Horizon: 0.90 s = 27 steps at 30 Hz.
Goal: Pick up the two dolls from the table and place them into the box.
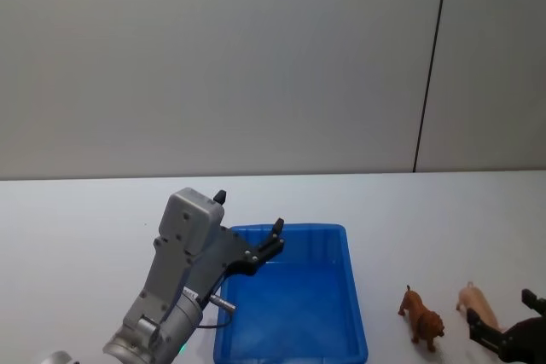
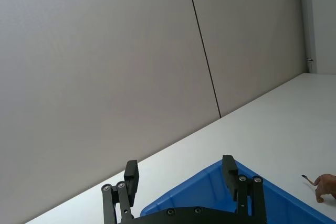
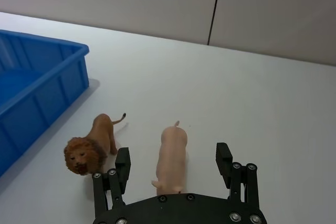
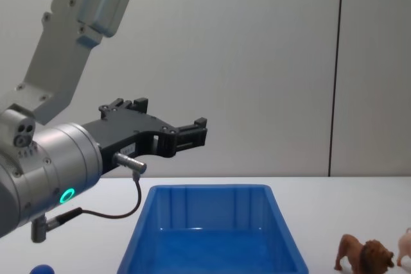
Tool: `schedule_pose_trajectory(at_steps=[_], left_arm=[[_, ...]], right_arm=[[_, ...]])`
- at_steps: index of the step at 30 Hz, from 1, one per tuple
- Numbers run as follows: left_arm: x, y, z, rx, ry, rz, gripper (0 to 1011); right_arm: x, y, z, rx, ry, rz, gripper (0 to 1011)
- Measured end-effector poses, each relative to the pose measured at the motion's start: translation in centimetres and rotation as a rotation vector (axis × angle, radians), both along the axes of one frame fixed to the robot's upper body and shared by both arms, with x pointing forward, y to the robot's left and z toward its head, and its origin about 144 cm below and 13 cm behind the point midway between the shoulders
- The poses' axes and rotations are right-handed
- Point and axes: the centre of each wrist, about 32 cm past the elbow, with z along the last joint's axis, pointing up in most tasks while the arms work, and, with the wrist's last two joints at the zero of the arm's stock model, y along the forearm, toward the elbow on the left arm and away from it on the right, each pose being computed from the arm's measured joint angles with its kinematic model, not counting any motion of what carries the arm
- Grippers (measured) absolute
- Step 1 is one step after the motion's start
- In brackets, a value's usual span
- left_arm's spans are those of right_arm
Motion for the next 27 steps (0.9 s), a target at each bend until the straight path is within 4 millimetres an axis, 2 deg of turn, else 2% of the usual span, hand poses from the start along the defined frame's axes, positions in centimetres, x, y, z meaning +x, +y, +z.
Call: schedule_pose_trajectory(at_steps=[12,21,23,24,26,27], left_arm=[[0.0,0.0,0.0,0.0,0.0,0.0,1001],[0.0,0.0,0.0,0.0,0.0,0.0,1001],[0.0,0.0,0.0,0.0,0.0,0.0,1001],[0.0,0.0,0.0,0.0,0.0,0.0,1001],[0.0,0.0,0.0,0.0,0.0,0.0,1001],[0.0,0.0,0.0,0.0,0.0,0.0,1001]], right_arm=[[1.5,-0.3,-0.9,0.029,0.08,0.004,1001],[2.7,0.0,-1.6,0.058,0.136,0.027,808],[2.9,0.0,-1.7,0.062,0.144,0.03,717],[2.9,0.1,-1.7,0.063,0.146,0.031,717],[3.2,0.1,-1.8,0.065,0.149,0.034,619],[3.2,0.2,-1.8,0.064,0.149,0.034,619]])
